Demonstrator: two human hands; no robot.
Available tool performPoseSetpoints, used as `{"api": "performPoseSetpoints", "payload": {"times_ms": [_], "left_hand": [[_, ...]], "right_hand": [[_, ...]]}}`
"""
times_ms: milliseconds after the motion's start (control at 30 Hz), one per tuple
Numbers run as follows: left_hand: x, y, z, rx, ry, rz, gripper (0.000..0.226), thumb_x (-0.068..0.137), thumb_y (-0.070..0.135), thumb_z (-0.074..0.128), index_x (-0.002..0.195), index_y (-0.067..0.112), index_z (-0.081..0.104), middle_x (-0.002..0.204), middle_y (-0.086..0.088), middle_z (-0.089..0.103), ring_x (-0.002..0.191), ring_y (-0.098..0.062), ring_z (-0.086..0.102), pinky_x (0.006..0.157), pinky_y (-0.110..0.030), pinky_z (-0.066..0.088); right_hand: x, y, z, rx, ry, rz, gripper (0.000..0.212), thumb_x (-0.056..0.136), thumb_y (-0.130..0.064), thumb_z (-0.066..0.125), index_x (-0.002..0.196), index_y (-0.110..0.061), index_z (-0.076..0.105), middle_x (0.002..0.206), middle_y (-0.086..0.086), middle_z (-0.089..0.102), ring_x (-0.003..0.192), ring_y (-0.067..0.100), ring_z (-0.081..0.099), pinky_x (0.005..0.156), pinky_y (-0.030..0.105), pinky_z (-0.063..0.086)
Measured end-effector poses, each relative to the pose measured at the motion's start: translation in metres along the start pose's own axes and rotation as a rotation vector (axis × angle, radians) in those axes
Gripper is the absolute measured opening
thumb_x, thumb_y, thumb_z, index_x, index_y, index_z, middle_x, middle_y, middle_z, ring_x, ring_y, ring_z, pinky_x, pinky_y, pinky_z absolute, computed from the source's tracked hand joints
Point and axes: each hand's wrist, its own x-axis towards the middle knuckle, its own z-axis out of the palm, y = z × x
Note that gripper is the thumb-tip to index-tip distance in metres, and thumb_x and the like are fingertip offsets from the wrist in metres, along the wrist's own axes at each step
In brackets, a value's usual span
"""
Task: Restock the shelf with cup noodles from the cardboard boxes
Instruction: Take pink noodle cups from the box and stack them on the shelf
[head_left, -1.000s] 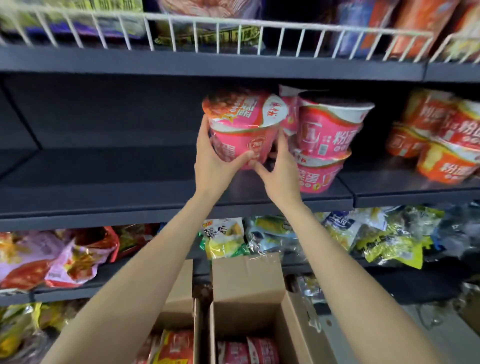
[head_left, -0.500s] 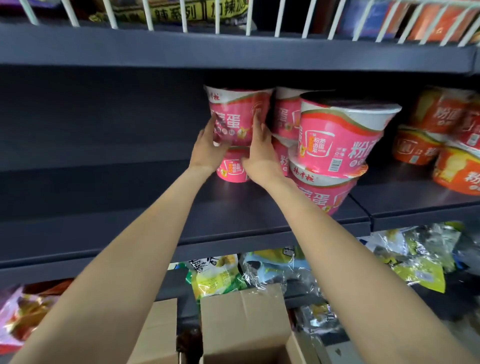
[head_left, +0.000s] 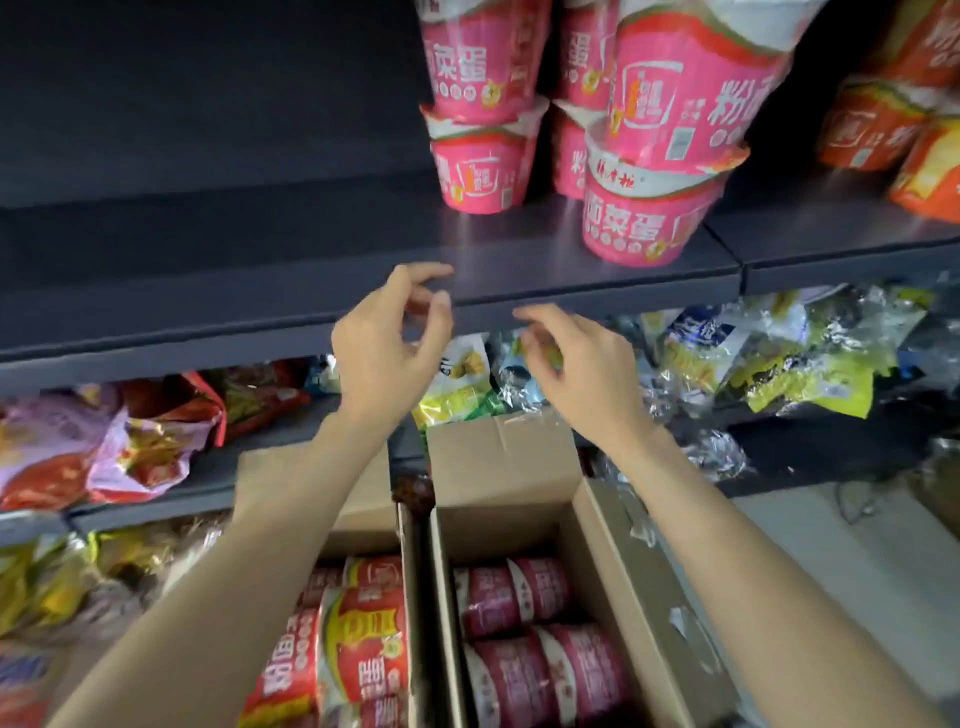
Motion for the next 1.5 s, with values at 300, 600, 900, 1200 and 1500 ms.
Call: {"api": "performPoseSetpoints", "payload": {"times_ms": [300, 600, 900, 1200, 1500], "left_hand": [[-0.222, -0.037, 0.01, 0.377, -0.78, -0.574, 0.05, 0.086, 0.037, 0.062, 0.133, 0.026, 0.049, 0.127, 0.0, 0.055, 0.12, -0.025, 0.048, 0.097, -0.037, 0.043], [-0.294, -0.069, 0.022, 0.519, -0.889, -0.719, 0.069, 0.084, 0.042, 0.066, 0.144, 0.027, 0.035, 0.14, 0.002, 0.049, 0.131, -0.024, 0.039, 0.105, -0.037, 0.037], [-0.295, -0.078, 0.024, 0.492, -0.84, -0.69, 0.065, 0.078, 0.036, 0.075, 0.135, 0.025, 0.048, 0.132, 0.003, 0.056, 0.126, -0.023, 0.045, 0.102, -0.039, 0.041], [-0.285, -0.069, 0.019, 0.505, -0.925, -0.719, 0.066, 0.084, 0.043, 0.067, 0.142, 0.028, 0.04, 0.139, 0.004, 0.049, 0.131, -0.021, 0.037, 0.1, -0.035, 0.039], [-0.192, 0.025, -0.016, -0.497, -0.453, -0.958, 0.041, 0.087, 0.034, 0.057, 0.127, 0.028, 0.051, 0.127, 0.007, 0.06, 0.099, 0.01, 0.06, 0.087, -0.013, 0.046]], "right_hand": [[-0.221, 0.021, 0.04, -0.022, -0.84, 0.163, 0.038, 0.089, -0.02, 0.06, 0.126, -0.023, 0.057, 0.125, -0.002, 0.06, 0.115, 0.02, 0.054, 0.092, 0.031, 0.043], [-0.334, 0.057, 0.122, -0.245, -1.677, 0.156, 0.088, 0.093, -0.035, 0.053, 0.15, -0.032, -0.014, 0.16, 0.009, -0.001, 0.146, 0.034, 0.002, 0.117, 0.052, 0.01], [-0.346, 0.093, 0.144, -0.001, -1.773, 0.222, 0.1, 0.08, -0.055, 0.062, 0.146, -0.047, -0.013, 0.16, 0.003, -0.005, 0.147, 0.03, -0.001, 0.119, 0.049, 0.007], [-0.278, 0.056, 0.067, -0.305, -1.363, -0.112, 0.122, 0.058, -0.057, 0.079, 0.149, -0.03, 0.002, 0.148, 0.007, 0.024, 0.133, 0.027, 0.034, 0.104, 0.039, 0.036], [-0.142, -0.012, -0.059, 0.436, -0.565, 0.437, 0.118, 0.044, -0.049, 0.09, 0.139, -0.046, 0.019, 0.134, -0.026, 0.039, 0.119, -0.005, 0.044, 0.097, 0.018, 0.038]]}}
